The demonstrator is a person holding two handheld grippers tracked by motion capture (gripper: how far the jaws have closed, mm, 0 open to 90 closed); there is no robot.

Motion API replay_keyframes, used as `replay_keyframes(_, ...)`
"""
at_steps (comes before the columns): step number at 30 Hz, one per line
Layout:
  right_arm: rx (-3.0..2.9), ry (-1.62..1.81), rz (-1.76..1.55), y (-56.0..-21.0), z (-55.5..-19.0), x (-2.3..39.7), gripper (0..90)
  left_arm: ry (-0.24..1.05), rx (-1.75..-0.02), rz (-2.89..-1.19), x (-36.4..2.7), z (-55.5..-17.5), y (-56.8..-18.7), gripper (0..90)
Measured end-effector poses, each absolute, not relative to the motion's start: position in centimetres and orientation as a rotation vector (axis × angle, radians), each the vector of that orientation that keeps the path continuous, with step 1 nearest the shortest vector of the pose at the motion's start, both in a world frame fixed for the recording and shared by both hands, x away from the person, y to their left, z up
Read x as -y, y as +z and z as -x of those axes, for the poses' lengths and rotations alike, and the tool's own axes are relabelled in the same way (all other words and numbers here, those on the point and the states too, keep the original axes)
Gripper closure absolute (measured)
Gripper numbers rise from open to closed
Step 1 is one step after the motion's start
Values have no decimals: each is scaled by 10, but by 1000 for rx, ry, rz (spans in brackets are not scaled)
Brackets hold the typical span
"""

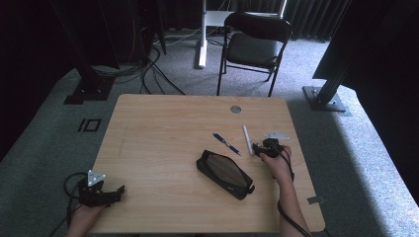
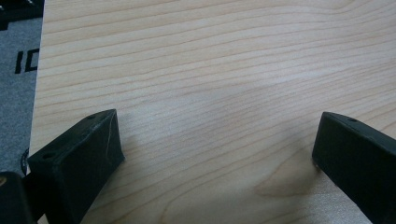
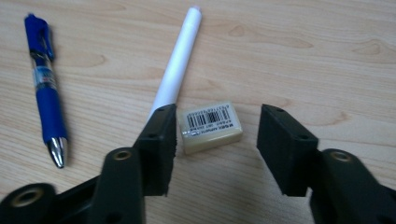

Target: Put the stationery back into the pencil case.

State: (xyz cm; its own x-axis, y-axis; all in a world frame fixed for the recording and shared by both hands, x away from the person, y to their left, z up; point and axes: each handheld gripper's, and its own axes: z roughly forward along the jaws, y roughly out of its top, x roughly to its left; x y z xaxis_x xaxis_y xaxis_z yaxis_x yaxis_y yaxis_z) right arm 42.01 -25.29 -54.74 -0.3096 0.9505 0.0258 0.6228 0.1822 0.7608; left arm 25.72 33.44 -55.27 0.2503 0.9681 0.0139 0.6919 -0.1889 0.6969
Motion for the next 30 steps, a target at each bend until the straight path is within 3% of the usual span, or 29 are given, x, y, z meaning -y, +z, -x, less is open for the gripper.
replay_keyframes(9, -2017, 921, -1476, -550, -423, 251, 576, 627, -1505, -1955, -334, -257, -553, 18)
replay_keyframes(30, -1980, 974, -1496, -530, -413, 259, 587, 627, -1505, -1955, -334, -257, -553, 17)
